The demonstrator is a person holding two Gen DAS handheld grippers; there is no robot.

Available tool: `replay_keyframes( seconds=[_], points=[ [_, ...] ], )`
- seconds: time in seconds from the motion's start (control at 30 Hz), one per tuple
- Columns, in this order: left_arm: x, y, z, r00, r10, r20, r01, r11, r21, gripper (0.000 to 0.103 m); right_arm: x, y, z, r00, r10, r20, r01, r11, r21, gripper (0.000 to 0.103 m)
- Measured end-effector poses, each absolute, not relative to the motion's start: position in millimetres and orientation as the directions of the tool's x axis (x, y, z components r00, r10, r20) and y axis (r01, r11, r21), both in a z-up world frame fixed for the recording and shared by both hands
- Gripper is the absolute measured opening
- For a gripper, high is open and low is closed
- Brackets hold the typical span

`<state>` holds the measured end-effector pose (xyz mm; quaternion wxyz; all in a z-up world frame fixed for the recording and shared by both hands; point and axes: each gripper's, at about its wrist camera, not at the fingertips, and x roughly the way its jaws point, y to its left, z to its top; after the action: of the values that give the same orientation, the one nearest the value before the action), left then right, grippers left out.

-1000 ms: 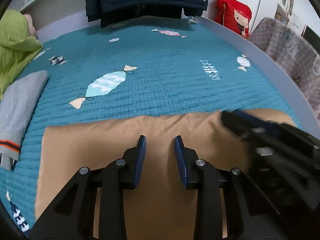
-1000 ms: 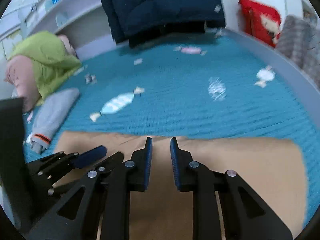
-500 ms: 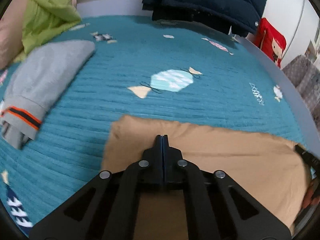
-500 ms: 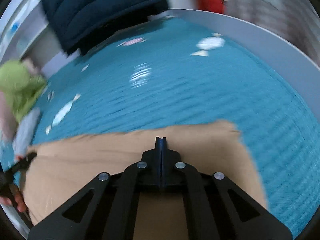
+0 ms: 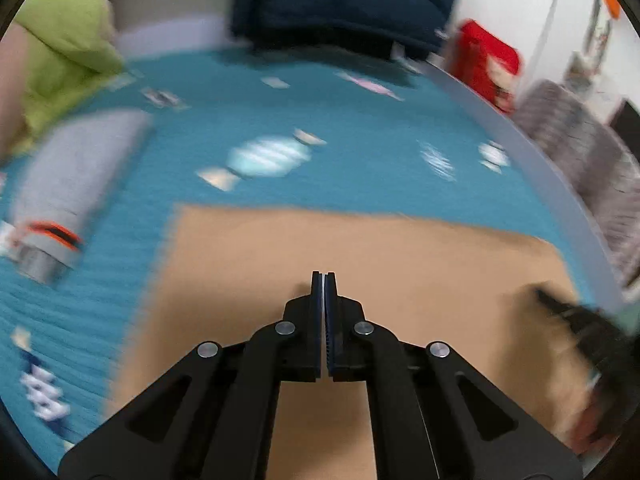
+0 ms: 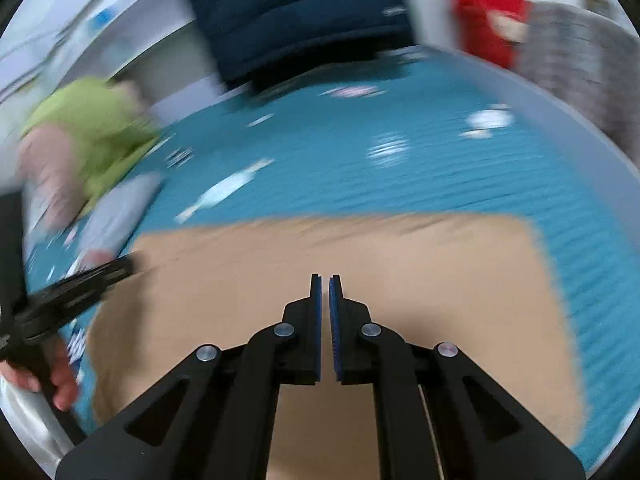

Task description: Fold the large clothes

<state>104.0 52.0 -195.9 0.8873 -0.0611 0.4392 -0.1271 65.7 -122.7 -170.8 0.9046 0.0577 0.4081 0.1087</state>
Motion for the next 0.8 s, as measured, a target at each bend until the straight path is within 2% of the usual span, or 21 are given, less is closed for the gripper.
replay_keyframes(
  seconds=[0.03,0.1,0.17,0.27,0.37,0.43,0.53,0.6,0.67,0.73,0.8],
  points=[
    [102.7,44.0,-205.1,0.545,-0.295,-0.785,0.183,0.955,-0.231,0.004,65.6,-114.7,-175.7,0.637,0.237,-0.734,-0.167,0.971,0.168,0.004],
    [96.4,34.1,-222.1,0.53,-0.251,-0.81,0.208,0.964,-0.163,0.003,58.2,-103.7,-193.3,0.628,0.195,-0.753,-0.199,0.976,0.087,0.0],
    [90.6,37.1,-229.6,0.534,-0.237,-0.812,0.233,0.964,-0.128,0.003,51.5,-119.9,-202.3,0.622,0.195,-0.758,-0.181,0.978,0.103,0.0],
    [82.8,67.8,-224.9,0.546,-0.198,-0.814,0.147,0.979,-0.14,0.003,39.1,-169.3,-198.6,0.642,0.156,-0.75,-0.063,0.987,0.151,0.0],
    [76.9,103.7,-222.2,0.572,-0.063,-0.818,0.028,0.998,-0.057,0.003,27.7,-222.3,-197.3,0.64,0.03,-0.768,0.104,0.987,0.125,0.0],
    [71.6,134.8,-223.6,0.556,0.004,-0.831,-0.053,0.998,-0.031,0.003,16.7,-252.6,-192.2,0.637,0.003,-0.771,0.184,0.971,0.156,0.0],
    [61.5,151.8,-214.8,0.554,0.085,-0.828,-0.103,0.994,0.034,0.004,4.8,-257.0,-175.5,0.638,-0.066,-0.767,0.219,0.971,0.098,0.0],
    [53.1,149.7,-206.5,0.554,0.077,-0.829,-0.091,0.995,0.032,0.004,0.9,-244.7,-167.2,0.647,-0.078,-0.758,0.191,0.98,0.061,0.006],
    [43.7,132.9,-196.8,0.557,0.016,-0.83,-0.031,1.0,-0.001,0.004,-4.0,-218.6,-160.8,0.652,0.0,-0.758,0.104,0.991,0.089,0.006],
    [34.0,116.9,-192.6,0.551,-0.06,-0.832,0.032,0.998,-0.05,0.005,-5.0,-191.6,-164.3,0.618,0.17,-0.768,0.007,0.975,0.222,0.006],
    [32.4,97.5,-195.8,0.508,-0.163,-0.846,0.111,0.986,-0.123,0.007,-5.3,-172.0,-170.8,0.58,0.265,-0.77,-0.047,0.955,0.293,0.006]
  ],
)
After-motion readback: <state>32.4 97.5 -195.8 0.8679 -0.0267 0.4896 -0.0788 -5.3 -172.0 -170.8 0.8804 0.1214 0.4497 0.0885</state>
